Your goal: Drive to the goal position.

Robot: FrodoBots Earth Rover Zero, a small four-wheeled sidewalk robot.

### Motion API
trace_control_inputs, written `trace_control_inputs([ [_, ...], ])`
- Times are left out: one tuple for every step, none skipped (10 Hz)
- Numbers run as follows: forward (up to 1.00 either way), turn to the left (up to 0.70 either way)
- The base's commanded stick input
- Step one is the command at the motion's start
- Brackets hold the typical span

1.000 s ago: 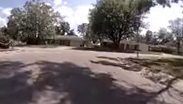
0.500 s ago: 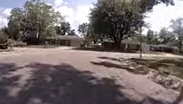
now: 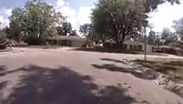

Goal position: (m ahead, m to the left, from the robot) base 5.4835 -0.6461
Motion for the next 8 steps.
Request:
trace_control_inputs([
  [0.7,0.0],
  [0.7,0.0],
  [0.7,0.0],
  [0.7,0.0],
  [0.7,0.0],
  [0.7,0.0],
  [0.7,0.0],
  [0.7,0.0],
])
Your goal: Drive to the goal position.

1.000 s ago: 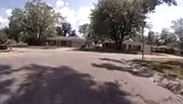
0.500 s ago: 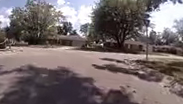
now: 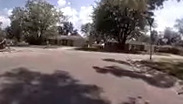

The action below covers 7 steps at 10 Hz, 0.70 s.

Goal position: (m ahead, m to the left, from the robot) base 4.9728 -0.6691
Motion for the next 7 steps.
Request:
trace_control_inputs([
  [0.7,0.0],
  [0.7,0.0],
  [0.7,0.0],
  [0.7,0.0],
  [0.7,0.0],
  [0.7,0.0],
  [0.7,0.0],
])
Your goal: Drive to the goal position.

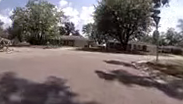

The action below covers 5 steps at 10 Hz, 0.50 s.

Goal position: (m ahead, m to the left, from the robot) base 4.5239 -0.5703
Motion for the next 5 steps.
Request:
trace_control_inputs([
  [0.7,0.0],
  [0.7,0.0],
  [0.7,0.0],
  [0.7,0.0],
  [0.7,0.0],
])
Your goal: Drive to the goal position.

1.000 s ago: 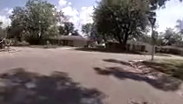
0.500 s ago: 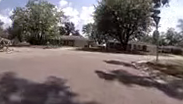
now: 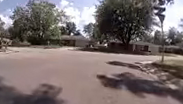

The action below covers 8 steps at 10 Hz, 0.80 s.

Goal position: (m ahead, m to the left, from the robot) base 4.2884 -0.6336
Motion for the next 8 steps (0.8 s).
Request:
trace_control_inputs([
  [0.7,0.0],
  [0.7,0.0],
  [0.7,0.0],
  [0.7,0.0],
  [0.7,0.0],
  [0.7,0.0],
  [0.7,0.0],
  [0.7,0.0],
])
